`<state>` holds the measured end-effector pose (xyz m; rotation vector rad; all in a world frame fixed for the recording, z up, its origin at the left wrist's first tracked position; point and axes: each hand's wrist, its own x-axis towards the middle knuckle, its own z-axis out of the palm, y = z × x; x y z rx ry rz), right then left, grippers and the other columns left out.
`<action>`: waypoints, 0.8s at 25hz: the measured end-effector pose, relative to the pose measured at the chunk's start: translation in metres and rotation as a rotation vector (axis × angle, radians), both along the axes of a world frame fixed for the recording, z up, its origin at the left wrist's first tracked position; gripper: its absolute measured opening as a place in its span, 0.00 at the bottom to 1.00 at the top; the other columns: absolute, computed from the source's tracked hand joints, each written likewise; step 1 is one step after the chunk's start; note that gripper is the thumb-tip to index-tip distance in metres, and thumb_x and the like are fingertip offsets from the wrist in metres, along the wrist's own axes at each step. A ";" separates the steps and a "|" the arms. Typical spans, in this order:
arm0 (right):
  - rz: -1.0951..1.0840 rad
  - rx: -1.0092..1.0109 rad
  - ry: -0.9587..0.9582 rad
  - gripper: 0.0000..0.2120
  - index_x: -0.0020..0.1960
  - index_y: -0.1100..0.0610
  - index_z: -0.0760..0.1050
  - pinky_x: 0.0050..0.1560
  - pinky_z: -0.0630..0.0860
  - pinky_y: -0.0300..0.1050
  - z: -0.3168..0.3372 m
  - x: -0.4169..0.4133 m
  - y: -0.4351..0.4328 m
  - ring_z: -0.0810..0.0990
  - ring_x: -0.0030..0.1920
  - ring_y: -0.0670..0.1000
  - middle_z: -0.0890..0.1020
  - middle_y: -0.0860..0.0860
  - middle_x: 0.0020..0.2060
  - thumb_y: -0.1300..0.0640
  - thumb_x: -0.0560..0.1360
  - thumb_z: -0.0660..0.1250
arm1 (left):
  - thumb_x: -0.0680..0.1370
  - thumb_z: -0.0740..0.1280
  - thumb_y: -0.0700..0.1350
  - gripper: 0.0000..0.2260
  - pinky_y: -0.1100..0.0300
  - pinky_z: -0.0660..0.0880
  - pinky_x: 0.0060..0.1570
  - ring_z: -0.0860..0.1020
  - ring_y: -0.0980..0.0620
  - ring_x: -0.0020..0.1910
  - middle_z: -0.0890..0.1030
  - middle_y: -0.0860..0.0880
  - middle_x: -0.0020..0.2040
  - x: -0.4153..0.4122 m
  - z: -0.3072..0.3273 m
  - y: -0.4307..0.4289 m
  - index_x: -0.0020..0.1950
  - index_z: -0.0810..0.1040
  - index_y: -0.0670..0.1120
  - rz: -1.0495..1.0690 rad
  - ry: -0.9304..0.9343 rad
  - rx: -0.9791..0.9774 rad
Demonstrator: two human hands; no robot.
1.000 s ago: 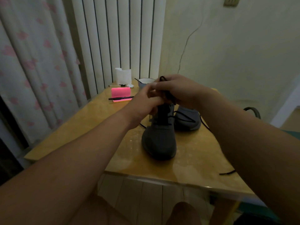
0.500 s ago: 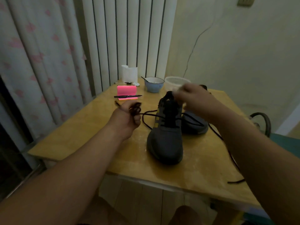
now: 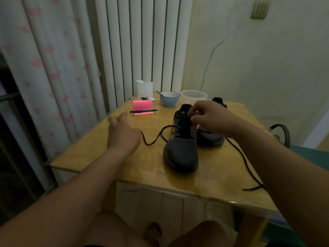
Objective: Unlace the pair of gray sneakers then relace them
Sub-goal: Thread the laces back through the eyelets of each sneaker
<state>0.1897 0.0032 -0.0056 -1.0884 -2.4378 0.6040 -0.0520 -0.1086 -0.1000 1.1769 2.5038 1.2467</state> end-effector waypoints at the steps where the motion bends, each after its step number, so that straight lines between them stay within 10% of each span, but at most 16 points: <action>1: 0.018 -0.018 0.024 0.06 0.54 0.50 0.78 0.34 0.72 0.31 0.003 -0.005 -0.002 0.81 0.41 0.41 0.83 0.45 0.44 0.59 0.79 0.71 | 0.81 0.68 0.46 0.28 0.50 0.75 0.65 0.72 0.44 0.68 0.66 0.46 0.75 0.016 0.011 -0.001 0.80 0.64 0.50 -0.118 0.098 0.115; 6: 0.070 0.108 -0.014 0.07 0.51 0.51 0.79 0.43 0.78 0.45 0.025 -0.021 -0.004 0.81 0.45 0.49 0.82 0.50 0.45 0.53 0.76 0.74 | 0.83 0.69 0.48 0.14 0.61 0.79 0.51 0.81 0.57 0.54 0.82 0.52 0.57 0.077 0.063 0.033 0.69 0.75 0.51 -0.809 -0.136 0.105; 11: -0.053 0.206 -0.241 0.04 0.52 0.50 0.81 0.50 0.79 0.51 0.031 0.038 0.017 0.81 0.49 0.54 0.82 0.51 0.48 0.57 0.78 0.70 | 0.85 0.64 0.47 0.10 0.56 0.74 0.44 0.80 0.48 0.47 0.80 0.46 0.45 0.064 0.048 0.033 0.51 0.79 0.41 -0.617 -0.250 0.146; 16: -0.508 0.547 0.012 0.14 0.56 0.59 0.81 0.49 0.76 0.53 0.021 0.055 0.039 0.79 0.52 0.64 0.82 0.61 0.53 0.52 0.84 0.61 | 0.82 0.63 0.47 0.12 0.49 0.68 0.44 0.73 0.45 0.41 0.72 0.43 0.39 0.069 0.041 0.030 0.41 0.76 0.44 -0.454 -0.338 0.224; 20: -0.475 0.040 0.300 0.23 0.58 0.61 0.81 0.39 0.81 0.50 0.045 0.053 0.037 0.84 0.43 0.60 0.84 0.61 0.45 0.44 0.87 0.56 | 0.82 0.65 0.50 0.08 0.49 0.75 0.49 0.76 0.49 0.47 0.76 0.48 0.45 0.074 0.040 0.040 0.48 0.76 0.45 -0.498 -0.257 0.131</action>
